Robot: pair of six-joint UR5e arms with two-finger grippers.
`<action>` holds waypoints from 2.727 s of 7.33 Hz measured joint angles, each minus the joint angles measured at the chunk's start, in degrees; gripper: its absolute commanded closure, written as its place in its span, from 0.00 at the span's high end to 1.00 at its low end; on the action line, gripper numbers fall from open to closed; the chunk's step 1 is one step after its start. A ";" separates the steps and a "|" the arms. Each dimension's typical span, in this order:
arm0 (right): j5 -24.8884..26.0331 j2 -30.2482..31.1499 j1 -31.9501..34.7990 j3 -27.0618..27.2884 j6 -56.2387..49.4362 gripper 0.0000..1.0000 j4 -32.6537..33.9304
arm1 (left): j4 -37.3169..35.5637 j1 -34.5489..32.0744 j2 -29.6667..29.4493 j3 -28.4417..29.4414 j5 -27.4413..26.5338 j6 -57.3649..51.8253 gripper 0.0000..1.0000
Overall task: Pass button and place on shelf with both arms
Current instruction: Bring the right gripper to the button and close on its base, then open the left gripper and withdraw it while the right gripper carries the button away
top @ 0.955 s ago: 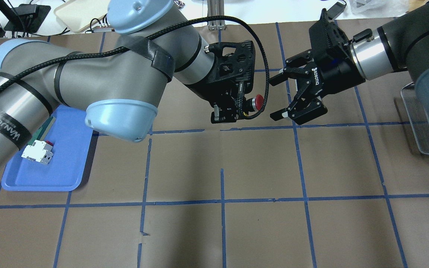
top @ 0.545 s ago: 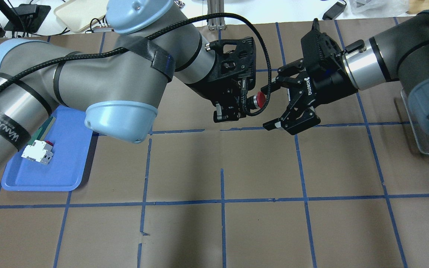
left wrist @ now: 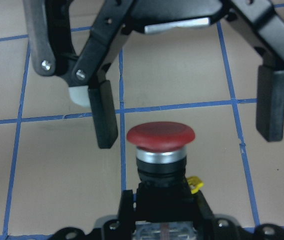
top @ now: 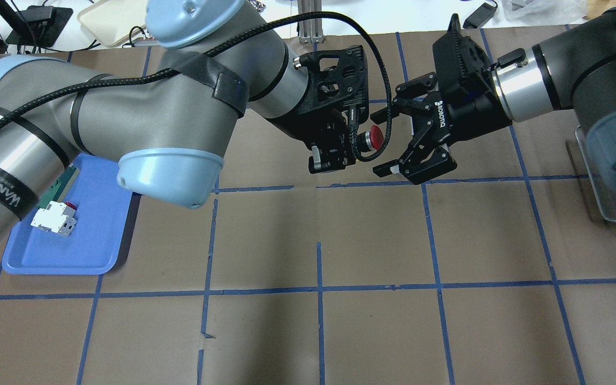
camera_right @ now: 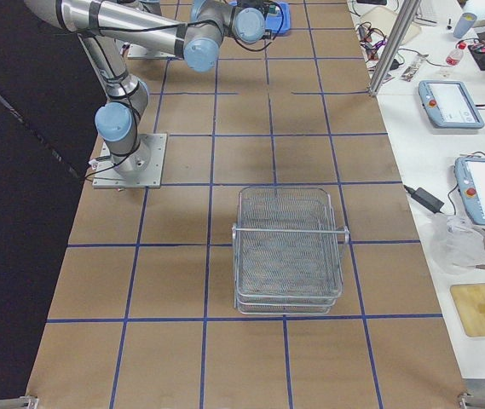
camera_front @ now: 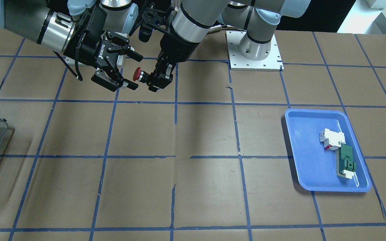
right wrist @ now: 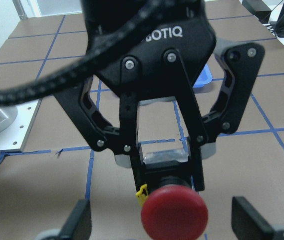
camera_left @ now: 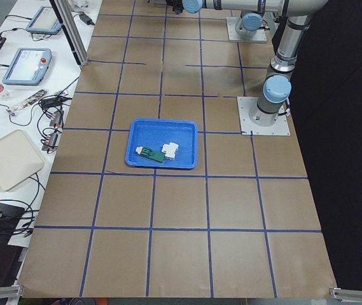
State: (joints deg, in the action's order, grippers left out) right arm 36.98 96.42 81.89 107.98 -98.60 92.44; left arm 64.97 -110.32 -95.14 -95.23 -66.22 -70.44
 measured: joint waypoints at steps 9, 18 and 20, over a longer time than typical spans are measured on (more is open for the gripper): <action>0.01 0.17 1.34 0.05 2.48 0.22 0.20 | 0.07 -0.25 2.11 -0.88 0.02 0.04 0.00; 0.52 0.17 1.16 -0.40 2.39 0.00 0.98 | 0.39 -0.16 1.81 -0.10 -0.36 2.54 0.61; 0.54 0.11 0.99 -0.40 2.39 0.00 0.93 | 0.83 0.08 1.93 0.10 -0.87 2.85 0.71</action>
State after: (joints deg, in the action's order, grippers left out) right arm 37.52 96.54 82.89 107.58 -96.22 93.37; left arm 65.80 -110.24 -93.21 -95.13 -67.09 -67.59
